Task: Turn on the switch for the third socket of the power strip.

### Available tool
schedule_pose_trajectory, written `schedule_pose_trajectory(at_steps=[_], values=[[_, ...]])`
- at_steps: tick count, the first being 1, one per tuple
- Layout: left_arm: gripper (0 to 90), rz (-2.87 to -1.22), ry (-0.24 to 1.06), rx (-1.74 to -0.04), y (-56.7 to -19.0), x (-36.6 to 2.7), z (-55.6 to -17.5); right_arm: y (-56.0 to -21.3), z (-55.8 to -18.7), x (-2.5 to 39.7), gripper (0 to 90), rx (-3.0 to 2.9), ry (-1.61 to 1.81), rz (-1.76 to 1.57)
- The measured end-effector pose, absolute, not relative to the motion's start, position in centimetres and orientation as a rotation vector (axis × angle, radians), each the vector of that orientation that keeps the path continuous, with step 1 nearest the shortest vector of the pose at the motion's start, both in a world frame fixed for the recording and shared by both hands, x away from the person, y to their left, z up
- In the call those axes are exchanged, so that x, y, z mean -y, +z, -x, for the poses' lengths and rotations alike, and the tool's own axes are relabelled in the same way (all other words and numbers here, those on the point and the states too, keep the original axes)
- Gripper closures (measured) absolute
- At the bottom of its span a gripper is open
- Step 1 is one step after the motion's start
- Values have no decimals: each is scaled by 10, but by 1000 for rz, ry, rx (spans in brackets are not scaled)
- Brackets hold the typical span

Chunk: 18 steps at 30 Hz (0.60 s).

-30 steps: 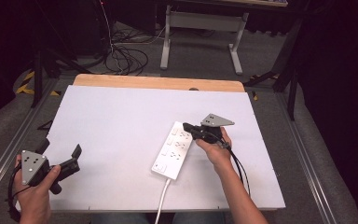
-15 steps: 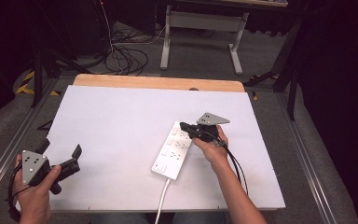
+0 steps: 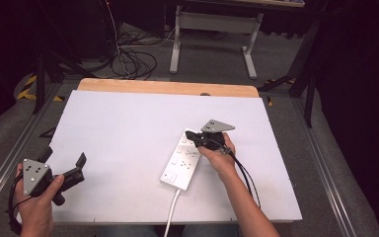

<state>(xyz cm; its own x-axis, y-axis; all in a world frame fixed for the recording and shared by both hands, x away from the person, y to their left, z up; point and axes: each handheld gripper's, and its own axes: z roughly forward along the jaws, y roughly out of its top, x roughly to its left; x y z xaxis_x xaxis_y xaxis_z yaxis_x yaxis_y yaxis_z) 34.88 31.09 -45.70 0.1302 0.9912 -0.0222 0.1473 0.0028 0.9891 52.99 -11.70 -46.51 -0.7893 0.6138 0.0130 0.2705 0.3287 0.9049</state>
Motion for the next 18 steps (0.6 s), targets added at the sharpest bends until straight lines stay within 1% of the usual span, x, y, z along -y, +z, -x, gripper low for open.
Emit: schedule_pose_trajectory(at_steps=[18], values=[[14, -1376, 1030, -1221, -458, -310, -350, -467, -532, 115, 900, -2287, 1430, -789]])
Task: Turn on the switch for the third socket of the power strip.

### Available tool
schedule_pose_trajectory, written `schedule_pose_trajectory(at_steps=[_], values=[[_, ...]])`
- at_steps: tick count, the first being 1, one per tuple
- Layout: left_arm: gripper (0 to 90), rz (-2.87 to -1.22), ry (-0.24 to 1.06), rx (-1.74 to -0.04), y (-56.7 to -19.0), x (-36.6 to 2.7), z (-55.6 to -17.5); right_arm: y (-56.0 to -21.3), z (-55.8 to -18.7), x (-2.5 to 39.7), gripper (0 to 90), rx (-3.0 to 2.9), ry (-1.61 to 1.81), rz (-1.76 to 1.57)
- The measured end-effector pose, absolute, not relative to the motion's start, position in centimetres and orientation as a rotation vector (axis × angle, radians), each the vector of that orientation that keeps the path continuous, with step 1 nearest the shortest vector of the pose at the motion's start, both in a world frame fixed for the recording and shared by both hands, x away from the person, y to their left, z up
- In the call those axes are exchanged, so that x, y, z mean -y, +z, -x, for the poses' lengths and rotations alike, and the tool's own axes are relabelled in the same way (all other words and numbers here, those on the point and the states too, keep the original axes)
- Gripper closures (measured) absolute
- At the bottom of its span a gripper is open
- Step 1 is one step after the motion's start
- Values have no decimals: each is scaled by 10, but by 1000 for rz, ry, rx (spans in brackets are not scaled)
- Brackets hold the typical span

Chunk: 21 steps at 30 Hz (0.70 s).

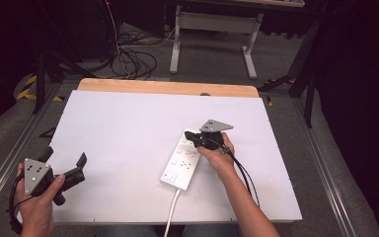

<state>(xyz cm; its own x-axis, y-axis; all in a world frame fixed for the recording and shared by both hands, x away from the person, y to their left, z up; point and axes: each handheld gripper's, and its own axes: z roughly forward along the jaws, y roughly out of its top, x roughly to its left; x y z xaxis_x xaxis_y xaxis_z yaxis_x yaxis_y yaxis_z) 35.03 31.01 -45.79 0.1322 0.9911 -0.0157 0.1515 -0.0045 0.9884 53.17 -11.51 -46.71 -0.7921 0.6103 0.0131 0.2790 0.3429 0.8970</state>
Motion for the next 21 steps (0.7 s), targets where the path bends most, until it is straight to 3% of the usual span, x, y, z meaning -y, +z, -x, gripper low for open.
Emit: schedule_pose_trajectory(at_steps=[21], values=[[14, -1382, 1028, -1221, -458, -310, -350, -476, -533, 108, 894, -2321, 1373, -791]])
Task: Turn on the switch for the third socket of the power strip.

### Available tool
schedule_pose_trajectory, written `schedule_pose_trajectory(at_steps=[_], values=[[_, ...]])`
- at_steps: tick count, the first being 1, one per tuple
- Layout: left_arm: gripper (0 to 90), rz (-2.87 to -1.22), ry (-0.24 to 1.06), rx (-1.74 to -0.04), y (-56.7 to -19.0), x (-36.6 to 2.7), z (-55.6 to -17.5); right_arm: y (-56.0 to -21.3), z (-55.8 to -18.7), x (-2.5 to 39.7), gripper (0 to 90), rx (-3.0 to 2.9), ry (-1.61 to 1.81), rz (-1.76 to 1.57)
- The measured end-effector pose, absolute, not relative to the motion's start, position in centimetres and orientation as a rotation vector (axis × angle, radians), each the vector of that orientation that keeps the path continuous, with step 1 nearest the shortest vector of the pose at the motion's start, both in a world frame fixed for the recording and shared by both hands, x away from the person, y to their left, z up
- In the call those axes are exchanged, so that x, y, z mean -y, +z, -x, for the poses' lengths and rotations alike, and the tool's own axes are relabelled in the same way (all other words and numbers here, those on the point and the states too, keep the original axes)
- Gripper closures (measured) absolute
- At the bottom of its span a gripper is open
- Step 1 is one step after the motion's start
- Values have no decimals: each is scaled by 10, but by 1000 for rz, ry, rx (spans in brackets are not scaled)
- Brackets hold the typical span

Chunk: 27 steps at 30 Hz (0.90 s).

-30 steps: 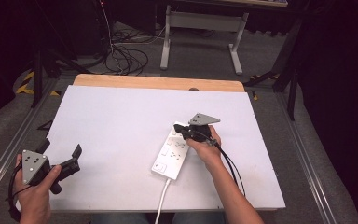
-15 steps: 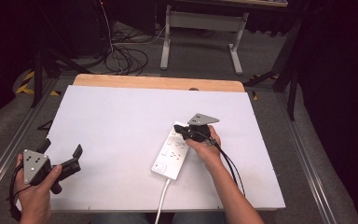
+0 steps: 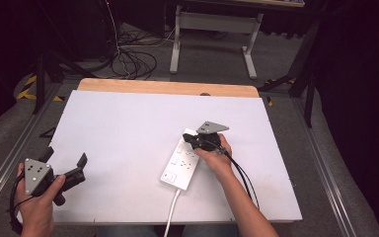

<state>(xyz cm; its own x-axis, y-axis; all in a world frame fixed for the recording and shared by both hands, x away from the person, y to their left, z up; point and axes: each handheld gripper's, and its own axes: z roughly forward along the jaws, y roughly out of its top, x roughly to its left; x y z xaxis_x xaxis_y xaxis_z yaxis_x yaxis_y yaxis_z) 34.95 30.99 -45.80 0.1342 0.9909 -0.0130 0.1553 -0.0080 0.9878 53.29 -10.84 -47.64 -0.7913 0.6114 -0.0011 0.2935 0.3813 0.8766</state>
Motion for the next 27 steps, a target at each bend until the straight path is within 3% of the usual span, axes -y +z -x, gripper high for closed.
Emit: schedule_pose_trajectory(at_steps=[27], values=[[14, -1380, 1031, -1225, -458, -310, -349, -491, -533, 105, 900, -2298, 1382, -831]])
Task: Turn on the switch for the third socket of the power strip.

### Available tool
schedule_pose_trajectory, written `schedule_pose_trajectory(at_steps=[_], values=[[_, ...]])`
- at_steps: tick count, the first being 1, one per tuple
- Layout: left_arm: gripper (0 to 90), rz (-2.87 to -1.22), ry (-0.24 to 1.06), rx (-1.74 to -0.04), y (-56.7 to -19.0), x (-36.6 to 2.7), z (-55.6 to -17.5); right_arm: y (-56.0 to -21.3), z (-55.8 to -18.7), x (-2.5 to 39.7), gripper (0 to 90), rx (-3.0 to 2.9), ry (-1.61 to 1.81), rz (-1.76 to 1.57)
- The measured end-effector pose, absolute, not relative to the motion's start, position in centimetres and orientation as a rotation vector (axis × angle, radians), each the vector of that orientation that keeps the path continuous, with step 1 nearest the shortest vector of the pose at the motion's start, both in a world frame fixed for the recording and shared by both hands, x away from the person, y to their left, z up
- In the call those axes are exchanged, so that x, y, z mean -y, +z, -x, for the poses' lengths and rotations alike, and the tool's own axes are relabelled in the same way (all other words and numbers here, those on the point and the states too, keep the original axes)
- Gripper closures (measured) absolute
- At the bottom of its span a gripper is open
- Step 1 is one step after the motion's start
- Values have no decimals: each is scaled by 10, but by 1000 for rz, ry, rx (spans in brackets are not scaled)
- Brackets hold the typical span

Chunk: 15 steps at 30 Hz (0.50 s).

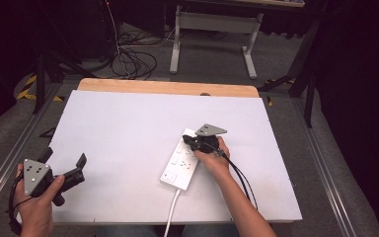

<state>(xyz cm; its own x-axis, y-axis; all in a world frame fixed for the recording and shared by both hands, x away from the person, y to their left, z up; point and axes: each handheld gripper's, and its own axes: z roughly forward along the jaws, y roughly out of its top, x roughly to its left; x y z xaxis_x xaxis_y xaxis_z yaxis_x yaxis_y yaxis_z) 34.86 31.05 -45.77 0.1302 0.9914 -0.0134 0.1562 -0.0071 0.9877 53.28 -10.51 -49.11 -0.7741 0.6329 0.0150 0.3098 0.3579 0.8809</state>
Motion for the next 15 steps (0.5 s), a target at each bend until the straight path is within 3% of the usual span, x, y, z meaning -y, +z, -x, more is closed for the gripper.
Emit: schedule_pose_trajectory(at_steps=[15], values=[[14, -1386, 1025, -1222, -458, -309, -349, -491, -528, 100, 900, -2286, 1356, -813]])
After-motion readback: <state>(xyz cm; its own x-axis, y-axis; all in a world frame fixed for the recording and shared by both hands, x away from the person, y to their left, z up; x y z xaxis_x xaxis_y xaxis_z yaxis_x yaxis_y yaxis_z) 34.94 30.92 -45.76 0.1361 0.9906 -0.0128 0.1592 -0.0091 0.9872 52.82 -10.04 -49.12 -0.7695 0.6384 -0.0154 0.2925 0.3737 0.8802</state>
